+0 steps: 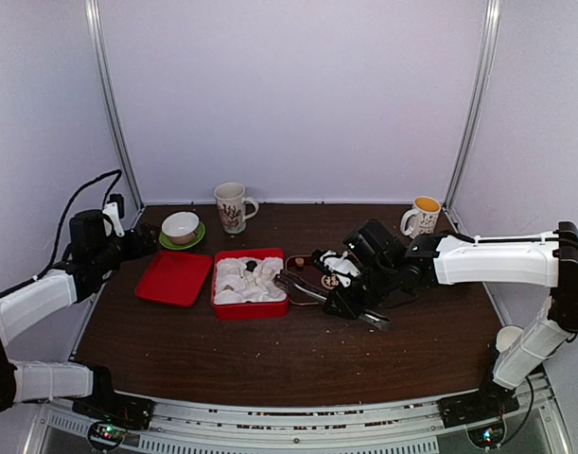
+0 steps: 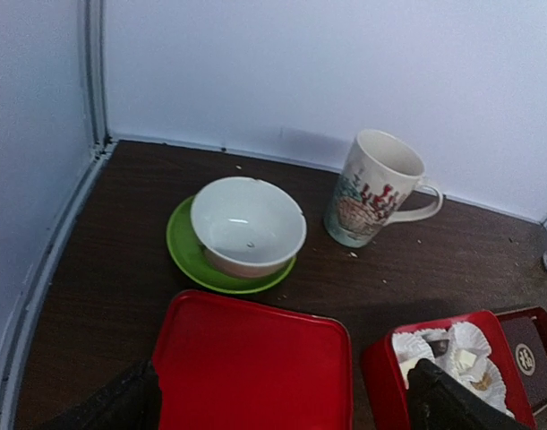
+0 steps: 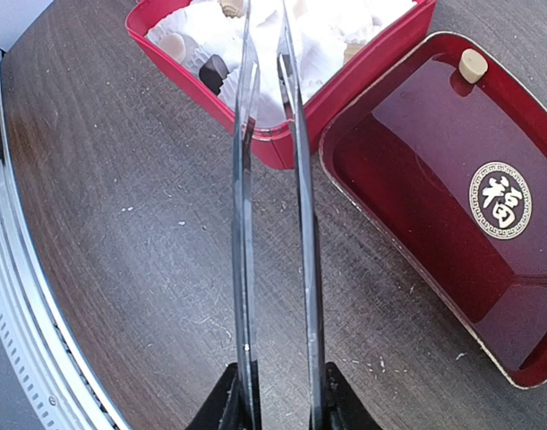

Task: Pack the chocolate
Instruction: Pick up the packing box from the center of the board.

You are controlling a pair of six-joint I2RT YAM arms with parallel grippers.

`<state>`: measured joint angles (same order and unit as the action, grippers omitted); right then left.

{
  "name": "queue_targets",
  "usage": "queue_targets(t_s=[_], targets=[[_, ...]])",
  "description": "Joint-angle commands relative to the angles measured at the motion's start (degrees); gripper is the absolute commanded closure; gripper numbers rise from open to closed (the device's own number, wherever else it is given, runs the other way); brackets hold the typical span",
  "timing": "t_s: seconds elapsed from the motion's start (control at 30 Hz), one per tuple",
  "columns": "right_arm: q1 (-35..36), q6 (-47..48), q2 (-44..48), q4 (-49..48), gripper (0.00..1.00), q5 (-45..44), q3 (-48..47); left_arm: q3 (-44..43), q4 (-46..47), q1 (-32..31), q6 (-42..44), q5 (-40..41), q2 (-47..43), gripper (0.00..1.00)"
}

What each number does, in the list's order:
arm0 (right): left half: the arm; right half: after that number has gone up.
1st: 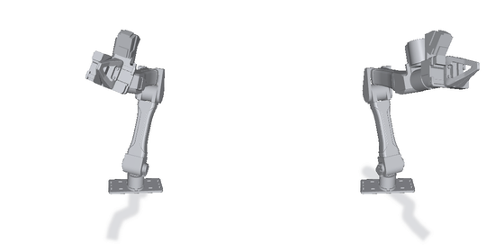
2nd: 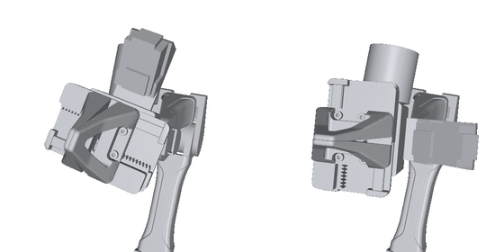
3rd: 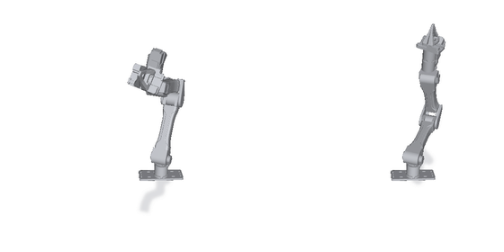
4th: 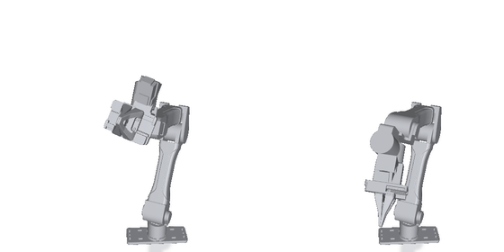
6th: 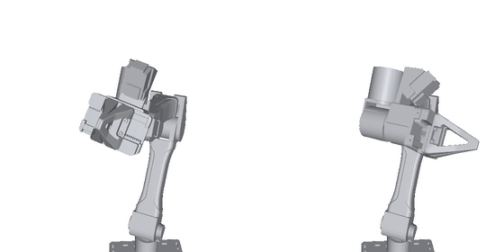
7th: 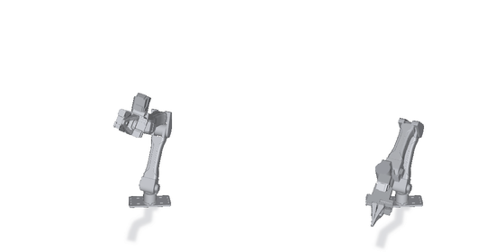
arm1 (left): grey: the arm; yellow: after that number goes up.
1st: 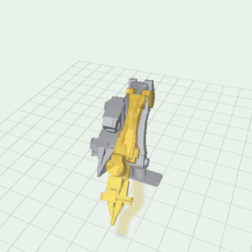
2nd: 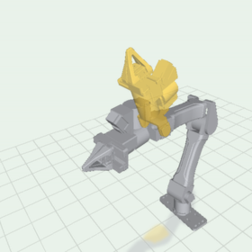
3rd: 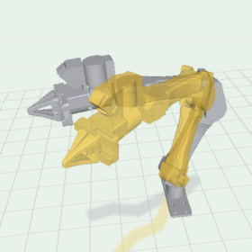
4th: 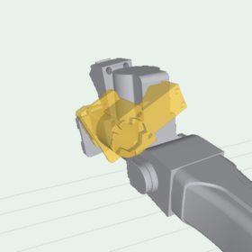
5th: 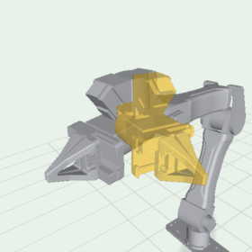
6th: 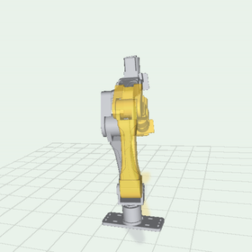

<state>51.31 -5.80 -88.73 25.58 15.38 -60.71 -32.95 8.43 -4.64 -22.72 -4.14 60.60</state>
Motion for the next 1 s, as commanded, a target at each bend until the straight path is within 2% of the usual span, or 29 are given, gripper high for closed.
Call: queue_targets(t_s=[0.0, 0.3, 0.47, 0.77, 0.97], targets=[[0.2, -0.2, 0.7, -1.4, 0.73, -1.2, 0.2, -2.8, -3.3, -5.7, -0.8, -3.0, 2.7, 0.03], [0.1, -0.6, 0.9, -2.1, 0.73, -1.6, 0.8, -10.8, -9.9, -16.4, -3.7, 2.0, 15.4, 0.15], [0.1, -1.5, 0.3, -2.1, 0.73, -1.5, 0.9, -13.6, -10.7, -20.1, -6.4, 3.2, 21.2, 0.17], [0.1, -2.1, -0.1, -1.9, 0.73, -2.1, 0.6, -17.0, -10.0, -23.3, -8.1, 4.6, 28.4, 0.22], [0.2, -2.2, -0.2, -2.0, 0.73, -2.2, 0.5, -20.9, -13.1, -24.2, -10.3, 6.6, 32.9, 0.28]])
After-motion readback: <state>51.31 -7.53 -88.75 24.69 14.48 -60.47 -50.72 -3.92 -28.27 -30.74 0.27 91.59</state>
